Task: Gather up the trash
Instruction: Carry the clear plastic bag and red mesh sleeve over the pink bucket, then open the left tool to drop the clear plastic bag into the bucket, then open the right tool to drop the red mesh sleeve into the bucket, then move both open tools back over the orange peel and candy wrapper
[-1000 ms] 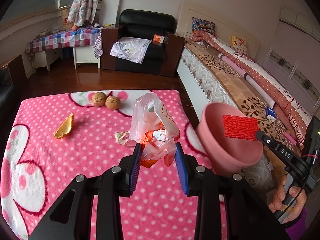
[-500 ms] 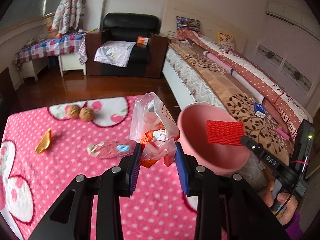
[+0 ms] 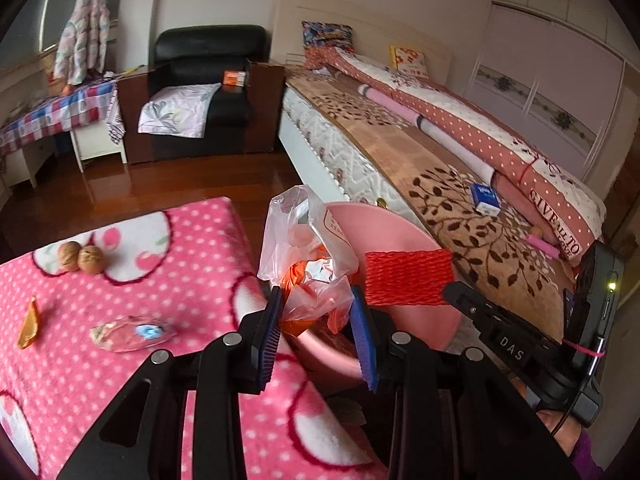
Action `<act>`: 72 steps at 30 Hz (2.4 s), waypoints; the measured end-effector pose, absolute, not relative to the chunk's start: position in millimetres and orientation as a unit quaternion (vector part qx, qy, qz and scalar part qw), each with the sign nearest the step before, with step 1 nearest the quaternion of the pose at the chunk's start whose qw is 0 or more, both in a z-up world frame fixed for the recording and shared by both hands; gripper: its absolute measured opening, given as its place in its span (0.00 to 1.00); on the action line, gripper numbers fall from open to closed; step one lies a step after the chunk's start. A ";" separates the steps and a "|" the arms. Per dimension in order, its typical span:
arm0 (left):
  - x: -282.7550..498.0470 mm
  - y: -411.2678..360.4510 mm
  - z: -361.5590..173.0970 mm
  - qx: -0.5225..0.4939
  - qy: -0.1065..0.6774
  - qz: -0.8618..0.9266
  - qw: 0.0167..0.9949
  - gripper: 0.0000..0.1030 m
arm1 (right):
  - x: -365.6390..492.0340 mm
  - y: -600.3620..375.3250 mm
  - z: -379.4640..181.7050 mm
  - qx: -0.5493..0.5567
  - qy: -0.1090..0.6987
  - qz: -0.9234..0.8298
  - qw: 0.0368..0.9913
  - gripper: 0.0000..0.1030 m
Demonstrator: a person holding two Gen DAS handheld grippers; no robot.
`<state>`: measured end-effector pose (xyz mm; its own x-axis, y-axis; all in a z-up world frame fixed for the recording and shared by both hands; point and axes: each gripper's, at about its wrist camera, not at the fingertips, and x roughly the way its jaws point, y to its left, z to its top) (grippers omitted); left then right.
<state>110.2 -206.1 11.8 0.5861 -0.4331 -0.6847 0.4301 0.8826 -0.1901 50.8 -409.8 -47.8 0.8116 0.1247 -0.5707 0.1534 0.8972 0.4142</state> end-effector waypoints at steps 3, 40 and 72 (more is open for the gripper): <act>115.8 -217.5 4.7 0.000 0.395 -0.248 0.885 0.32 | 49.9 -411.9 -49.6 0.224 0.308 -0.010 0.925 0.08; 113.9 -217.8 -1.1 -0.008 0.405 -0.240 0.882 0.50 | 48.0 -406.0 -49.5 0.240 0.314 0.018 0.919 0.34; 80.4 -120.5 1.8 -0.044 0.405 -0.159 0.899 0.51 | 27.2 -363.3 -21.1 0.206 0.294 0.071 0.930 0.34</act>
<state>80.4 -120.5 1.8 0.6214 -0.3216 -0.7145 0.2495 0.9456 -0.2087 27.2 -363.3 -21.1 0.8167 0.2538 -0.5182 -0.0109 0.9047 0.4259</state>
